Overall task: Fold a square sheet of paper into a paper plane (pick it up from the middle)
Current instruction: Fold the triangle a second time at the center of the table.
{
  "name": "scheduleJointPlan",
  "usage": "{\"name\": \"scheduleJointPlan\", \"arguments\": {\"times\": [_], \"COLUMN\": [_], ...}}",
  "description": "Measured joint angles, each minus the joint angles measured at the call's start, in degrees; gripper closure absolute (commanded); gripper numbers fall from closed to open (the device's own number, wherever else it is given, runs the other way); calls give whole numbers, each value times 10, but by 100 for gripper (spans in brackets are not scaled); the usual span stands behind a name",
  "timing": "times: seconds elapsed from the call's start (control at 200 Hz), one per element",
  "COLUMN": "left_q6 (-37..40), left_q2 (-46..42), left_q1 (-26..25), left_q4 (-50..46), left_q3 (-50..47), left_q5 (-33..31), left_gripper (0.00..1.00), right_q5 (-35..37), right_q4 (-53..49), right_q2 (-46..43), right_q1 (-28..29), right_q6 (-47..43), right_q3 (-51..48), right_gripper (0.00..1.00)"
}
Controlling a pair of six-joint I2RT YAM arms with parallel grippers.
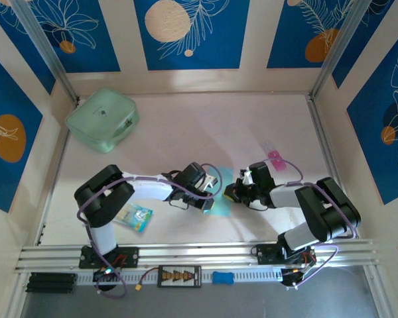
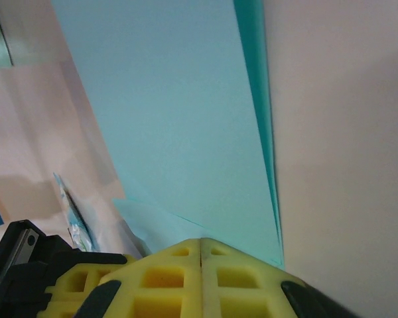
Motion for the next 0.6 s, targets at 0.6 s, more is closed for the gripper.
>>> {"name": "scheduleJointPlan", "arguments": {"times": [0.6], "left_q6": [-1], "left_q2": [55], "left_q1": [0], "left_q4": [-34], "left_q3": [80], "left_q5": [40], "left_gripper": [89], "right_q5": [-10], "right_q4": [5], "right_q2": [3], "right_q1": [-5], "right_q6": [-3], "right_q3": [-2], "right_gripper": [99]}}
